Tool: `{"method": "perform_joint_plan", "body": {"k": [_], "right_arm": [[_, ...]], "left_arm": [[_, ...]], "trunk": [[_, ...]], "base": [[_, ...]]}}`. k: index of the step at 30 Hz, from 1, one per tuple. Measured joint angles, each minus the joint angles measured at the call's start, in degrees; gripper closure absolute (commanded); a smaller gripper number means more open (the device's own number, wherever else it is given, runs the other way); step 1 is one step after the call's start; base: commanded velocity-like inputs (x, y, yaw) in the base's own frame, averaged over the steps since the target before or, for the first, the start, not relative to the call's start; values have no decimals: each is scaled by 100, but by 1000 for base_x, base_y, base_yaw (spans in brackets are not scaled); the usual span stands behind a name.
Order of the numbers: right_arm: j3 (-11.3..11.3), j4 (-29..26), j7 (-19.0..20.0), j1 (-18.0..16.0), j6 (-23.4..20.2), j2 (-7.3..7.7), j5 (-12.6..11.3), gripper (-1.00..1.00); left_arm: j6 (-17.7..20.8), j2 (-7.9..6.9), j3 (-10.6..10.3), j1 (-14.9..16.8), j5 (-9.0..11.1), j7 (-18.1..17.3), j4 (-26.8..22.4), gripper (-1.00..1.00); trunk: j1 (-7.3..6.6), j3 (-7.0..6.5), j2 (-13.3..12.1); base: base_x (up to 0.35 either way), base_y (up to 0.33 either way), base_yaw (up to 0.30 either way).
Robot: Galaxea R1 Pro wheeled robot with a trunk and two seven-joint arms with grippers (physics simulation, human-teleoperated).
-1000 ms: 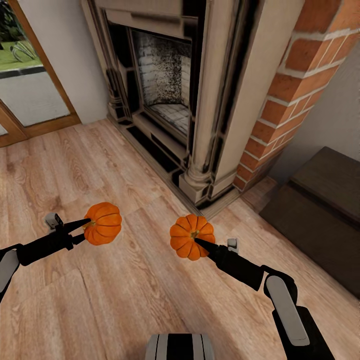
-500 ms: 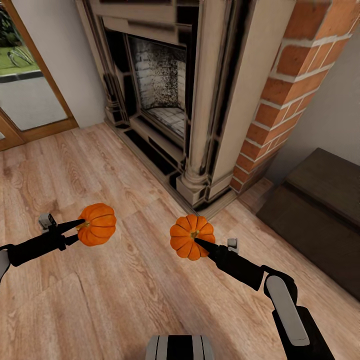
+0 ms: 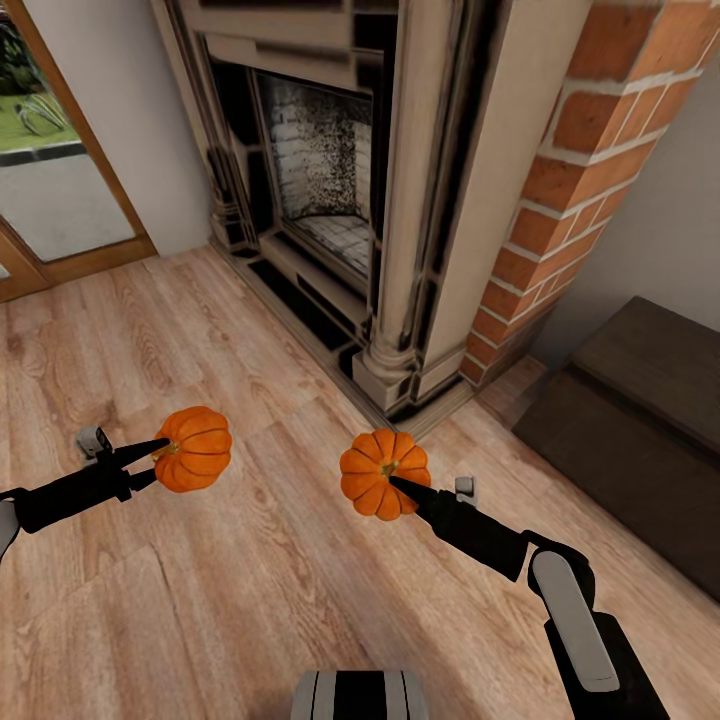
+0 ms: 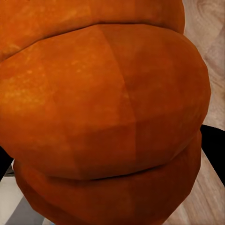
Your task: Place each of the two pumpkins and all three candles from the living room inside a cabinet in the living room (use any cabinet), then make sure every cabinet is closed, and position the cauldron so it is next to a table in the living room.
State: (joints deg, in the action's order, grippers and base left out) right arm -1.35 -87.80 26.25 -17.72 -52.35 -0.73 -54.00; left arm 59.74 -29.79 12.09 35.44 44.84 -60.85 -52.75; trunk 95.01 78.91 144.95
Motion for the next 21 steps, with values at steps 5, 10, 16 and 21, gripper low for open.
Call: {"method": "perform_joint_plan", "body": {"k": [5,10,16,21], "right_arm": [[0,0,7,0,4,0,-6,100],[1,-1,4,0,-1,0,-10,100],[4,-1,2,0,-2,0,-8,100],[0,0,0,0,-2,0,-3,100]], "left_arm": [[1,0,0,1,11,-6,0,100],[2,0,0,-1,8,-8,-3,100],[2,-2,-10,1,-23,10,42,100],[-16,-6,-23,3,-87,19,399,100]], "trunk": [[0,-32,0],[0,-75,0],[0,-130,0],[0,-175,0]], "base": [[0,0,0],[0,0,0],[0,0,0],[0,0,0]]}}
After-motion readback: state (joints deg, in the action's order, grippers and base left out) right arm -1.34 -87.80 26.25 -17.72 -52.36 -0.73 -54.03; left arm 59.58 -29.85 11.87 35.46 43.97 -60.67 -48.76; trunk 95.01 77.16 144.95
